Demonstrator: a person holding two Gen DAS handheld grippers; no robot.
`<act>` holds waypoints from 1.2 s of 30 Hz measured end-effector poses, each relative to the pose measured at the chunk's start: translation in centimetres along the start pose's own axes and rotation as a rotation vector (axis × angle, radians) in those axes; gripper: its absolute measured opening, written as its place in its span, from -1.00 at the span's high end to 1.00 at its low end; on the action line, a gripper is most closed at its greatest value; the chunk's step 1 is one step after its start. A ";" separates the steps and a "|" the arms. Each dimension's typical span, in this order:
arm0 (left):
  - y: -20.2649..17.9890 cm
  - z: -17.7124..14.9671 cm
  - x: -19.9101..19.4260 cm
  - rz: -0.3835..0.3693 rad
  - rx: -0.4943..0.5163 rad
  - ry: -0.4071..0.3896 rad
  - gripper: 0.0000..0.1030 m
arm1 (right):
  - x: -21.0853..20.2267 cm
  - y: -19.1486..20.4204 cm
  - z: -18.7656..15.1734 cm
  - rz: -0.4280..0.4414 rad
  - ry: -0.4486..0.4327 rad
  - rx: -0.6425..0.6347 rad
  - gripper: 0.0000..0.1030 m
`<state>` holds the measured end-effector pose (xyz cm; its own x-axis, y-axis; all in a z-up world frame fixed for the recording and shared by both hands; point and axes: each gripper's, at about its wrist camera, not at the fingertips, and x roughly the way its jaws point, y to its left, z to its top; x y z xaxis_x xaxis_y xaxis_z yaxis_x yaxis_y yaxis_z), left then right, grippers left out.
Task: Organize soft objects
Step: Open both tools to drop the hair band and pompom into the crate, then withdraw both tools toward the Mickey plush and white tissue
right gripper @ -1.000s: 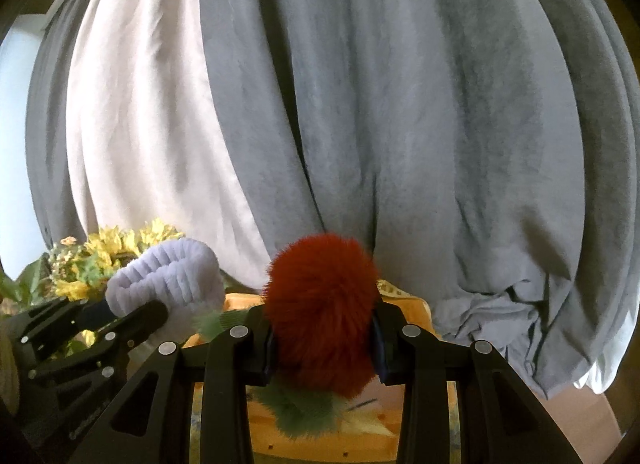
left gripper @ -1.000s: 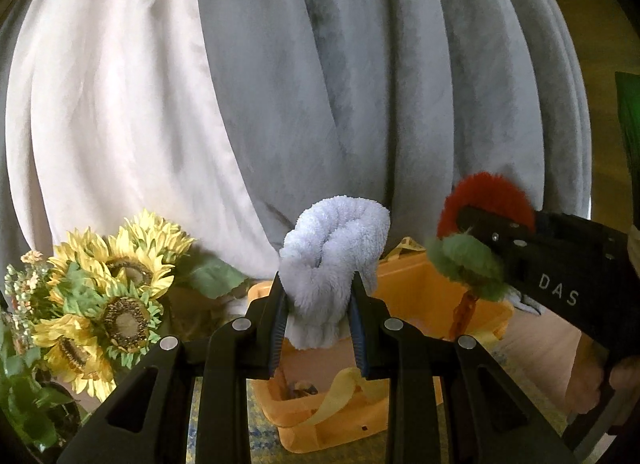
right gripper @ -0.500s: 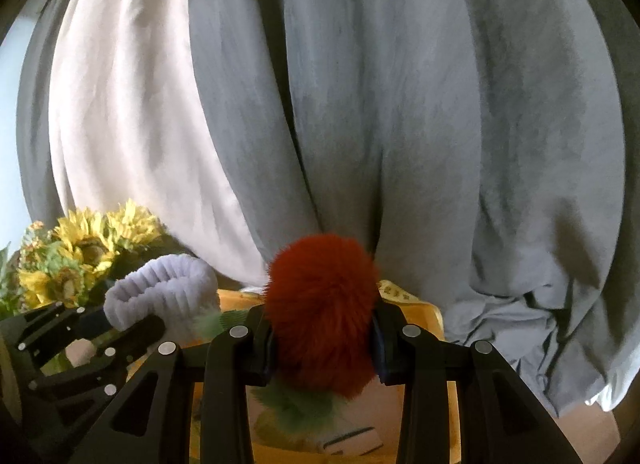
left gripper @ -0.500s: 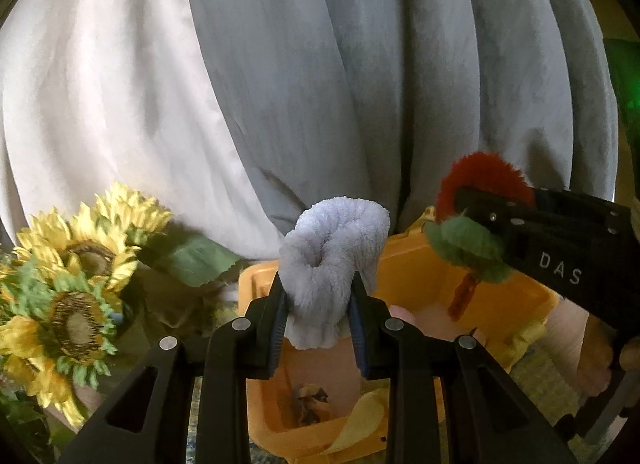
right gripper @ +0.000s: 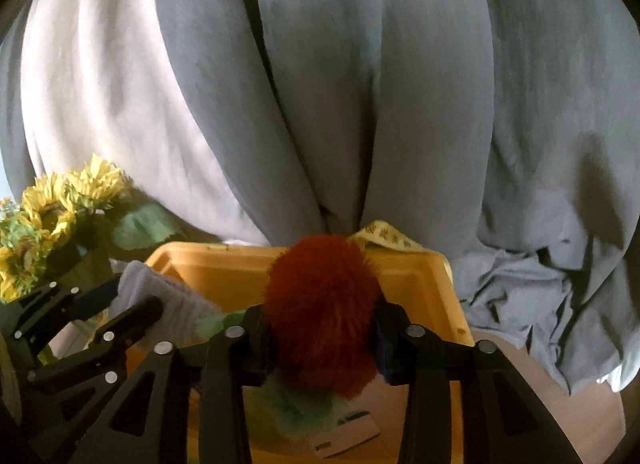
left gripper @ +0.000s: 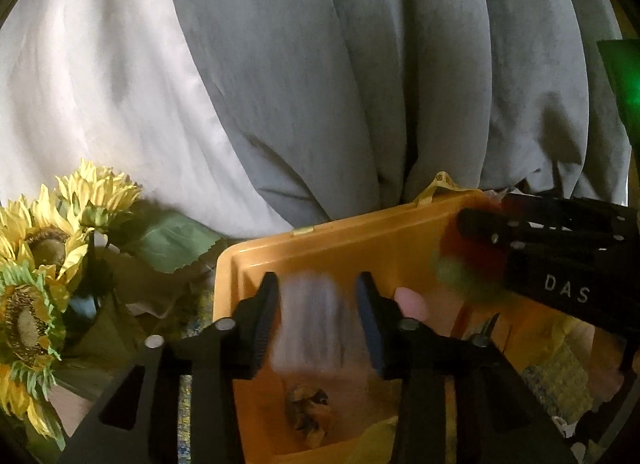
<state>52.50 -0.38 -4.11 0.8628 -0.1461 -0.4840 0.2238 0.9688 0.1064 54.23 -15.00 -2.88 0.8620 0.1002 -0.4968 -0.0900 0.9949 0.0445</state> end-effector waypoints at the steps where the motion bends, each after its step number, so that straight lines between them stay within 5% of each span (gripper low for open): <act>1: 0.0 0.0 0.0 0.001 -0.002 -0.002 0.06 | 0.1 -0.2 -0.1 -0.002 0.005 0.010 -0.12; 12: 0.0 0.2 -2.9 0.020 -0.001 -0.054 -0.22 | -1.5 -0.4 -0.4 -0.025 -0.009 0.018 -0.22; 27: -0.8 -0.4 -10.5 0.061 -0.035 -0.132 -0.68 | -8.8 -0.4 -1.3 -0.048 -0.099 0.042 -0.41; 36: -2.7 -1.4 -14.5 0.053 -0.007 -0.151 -0.71 | -13.6 -1.1 -2.5 -0.077 -0.144 0.032 -0.42</act>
<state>38.72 -0.54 1.41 0.9318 -0.1228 -0.3414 0.1735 0.9772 0.1222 41.37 -17.47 1.63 0.9287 0.0215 -0.3702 -0.0073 0.9992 0.0398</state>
